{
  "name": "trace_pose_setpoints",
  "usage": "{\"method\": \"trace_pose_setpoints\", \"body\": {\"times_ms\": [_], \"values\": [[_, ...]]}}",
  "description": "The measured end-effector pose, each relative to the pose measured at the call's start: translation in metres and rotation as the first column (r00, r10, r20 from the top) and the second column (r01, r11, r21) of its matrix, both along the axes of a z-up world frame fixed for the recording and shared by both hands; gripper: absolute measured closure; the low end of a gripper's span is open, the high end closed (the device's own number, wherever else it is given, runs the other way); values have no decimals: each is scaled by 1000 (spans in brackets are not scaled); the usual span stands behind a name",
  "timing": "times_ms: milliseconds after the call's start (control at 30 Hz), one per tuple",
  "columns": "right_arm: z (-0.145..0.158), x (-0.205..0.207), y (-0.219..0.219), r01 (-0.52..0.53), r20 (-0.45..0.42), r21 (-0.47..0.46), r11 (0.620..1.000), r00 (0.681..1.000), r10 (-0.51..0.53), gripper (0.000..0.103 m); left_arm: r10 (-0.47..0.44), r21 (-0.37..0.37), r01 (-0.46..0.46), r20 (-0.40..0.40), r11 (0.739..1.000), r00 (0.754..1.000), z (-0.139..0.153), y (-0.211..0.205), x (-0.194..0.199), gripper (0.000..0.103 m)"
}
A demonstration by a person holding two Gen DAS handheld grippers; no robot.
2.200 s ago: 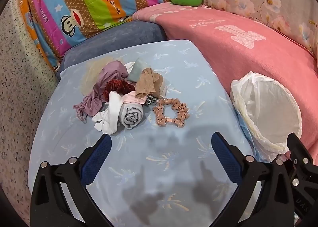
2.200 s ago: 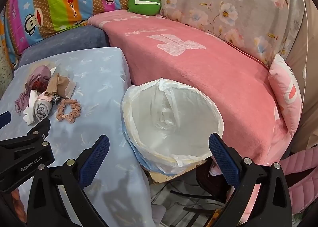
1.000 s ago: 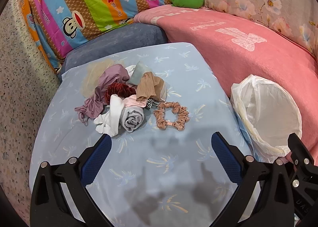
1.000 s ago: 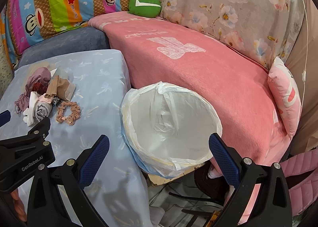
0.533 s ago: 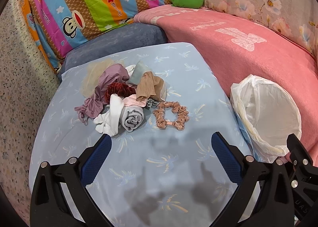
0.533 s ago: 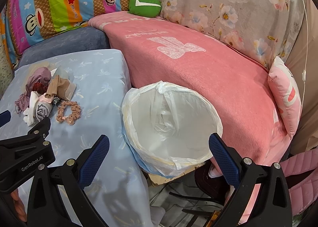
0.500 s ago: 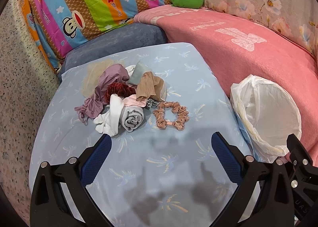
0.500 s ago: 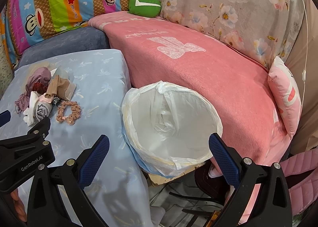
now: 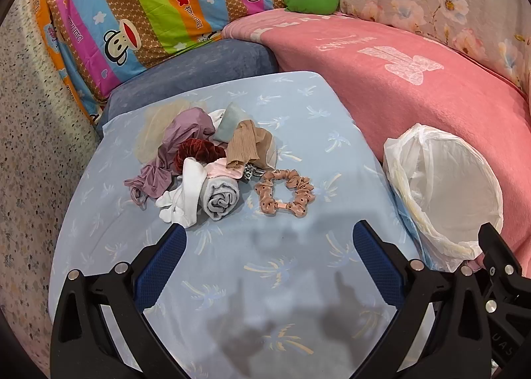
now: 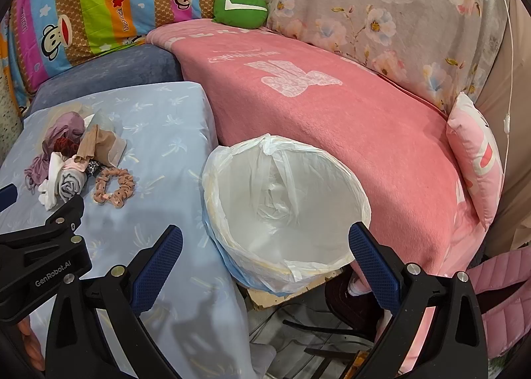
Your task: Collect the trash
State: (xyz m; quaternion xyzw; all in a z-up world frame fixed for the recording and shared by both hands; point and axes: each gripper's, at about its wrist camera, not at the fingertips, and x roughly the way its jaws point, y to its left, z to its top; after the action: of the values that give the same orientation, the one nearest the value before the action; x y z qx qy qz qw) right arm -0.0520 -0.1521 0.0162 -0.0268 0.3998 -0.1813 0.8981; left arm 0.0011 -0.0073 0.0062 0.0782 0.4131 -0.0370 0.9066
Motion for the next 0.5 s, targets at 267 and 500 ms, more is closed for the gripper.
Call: {"method": "trace_pose_setpoints", "body": {"times_ms": [267, 500], "values": [[0, 0, 0, -1, 0, 1, 1000, 1000, 1, 6, 2, 0, -2, 1, 1000, 1000, -1, 0, -1, 7], [-1, -1, 0, 2, 0, 2, 1000, 1000, -2, 6, -1, -4, 1, -2, 1000, 1000, -1, -1, -1, 7]]}}
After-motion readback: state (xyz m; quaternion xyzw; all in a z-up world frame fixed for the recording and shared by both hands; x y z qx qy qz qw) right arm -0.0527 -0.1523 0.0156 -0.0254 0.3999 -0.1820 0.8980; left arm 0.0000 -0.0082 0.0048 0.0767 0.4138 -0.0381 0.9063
